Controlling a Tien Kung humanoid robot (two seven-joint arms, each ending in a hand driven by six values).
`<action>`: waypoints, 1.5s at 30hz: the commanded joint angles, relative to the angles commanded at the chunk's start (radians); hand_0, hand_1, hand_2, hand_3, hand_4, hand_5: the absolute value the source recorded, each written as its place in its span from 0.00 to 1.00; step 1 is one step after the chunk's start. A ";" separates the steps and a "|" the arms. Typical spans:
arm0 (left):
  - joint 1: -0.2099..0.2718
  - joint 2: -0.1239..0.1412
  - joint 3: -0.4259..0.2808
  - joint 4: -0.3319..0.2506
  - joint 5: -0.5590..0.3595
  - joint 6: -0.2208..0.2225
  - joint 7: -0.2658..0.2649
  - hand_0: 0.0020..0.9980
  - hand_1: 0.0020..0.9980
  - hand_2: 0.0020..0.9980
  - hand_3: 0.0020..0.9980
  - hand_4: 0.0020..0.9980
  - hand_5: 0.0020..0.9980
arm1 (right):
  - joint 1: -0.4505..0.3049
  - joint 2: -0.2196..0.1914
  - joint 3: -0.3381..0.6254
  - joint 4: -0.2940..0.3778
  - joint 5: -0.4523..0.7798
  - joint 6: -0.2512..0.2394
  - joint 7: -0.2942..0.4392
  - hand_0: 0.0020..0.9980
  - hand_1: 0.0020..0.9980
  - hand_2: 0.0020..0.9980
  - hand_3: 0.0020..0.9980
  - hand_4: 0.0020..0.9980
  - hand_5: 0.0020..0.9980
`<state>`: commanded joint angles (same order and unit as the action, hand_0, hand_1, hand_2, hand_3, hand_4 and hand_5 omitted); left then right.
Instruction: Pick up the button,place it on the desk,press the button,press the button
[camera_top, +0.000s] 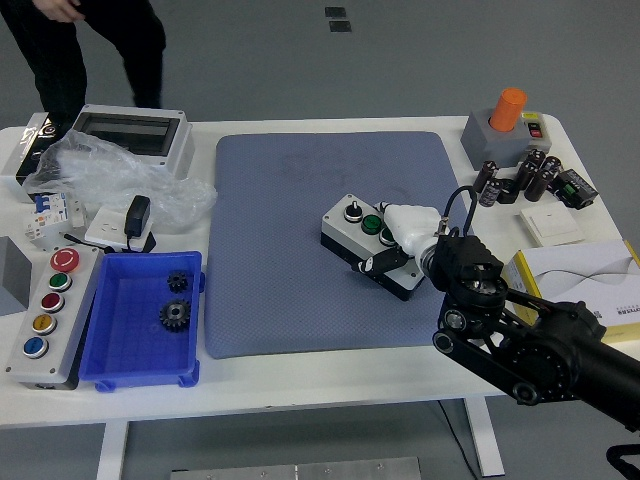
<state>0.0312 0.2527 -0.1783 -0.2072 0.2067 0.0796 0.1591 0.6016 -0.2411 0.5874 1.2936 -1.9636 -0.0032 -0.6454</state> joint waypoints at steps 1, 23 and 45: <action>0.000 0.000 0.000 0.000 0.000 0.000 0.000 0.68 0.70 0.63 0.63 0.63 0.32 | 0.000 0.000 -0.001 0.000 -0.001 -0.001 0.000 0.49 0.59 0.50 0.66 0.91 0.32; -0.002 -0.002 -0.001 0.002 0.003 0.018 -0.017 0.68 0.70 0.63 0.63 0.63 0.32 | 0.027 -0.025 -0.047 0.038 -0.085 -0.051 0.000 0.26 0.47 0.41 0.37 0.59 0.12; 0.004 -0.007 0.009 0.008 -0.007 0.018 -0.011 0.68 0.70 0.63 0.64 0.64 0.35 | 0.143 -0.222 -0.216 0.194 -0.037 -0.203 0.203 0.29 0.52 0.46 0.34 0.53 0.07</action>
<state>0.0348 0.2453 -0.1689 -0.1989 0.1999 0.0972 0.1479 0.7446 -0.4631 0.3711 1.4878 -2.0007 -0.2062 -0.4424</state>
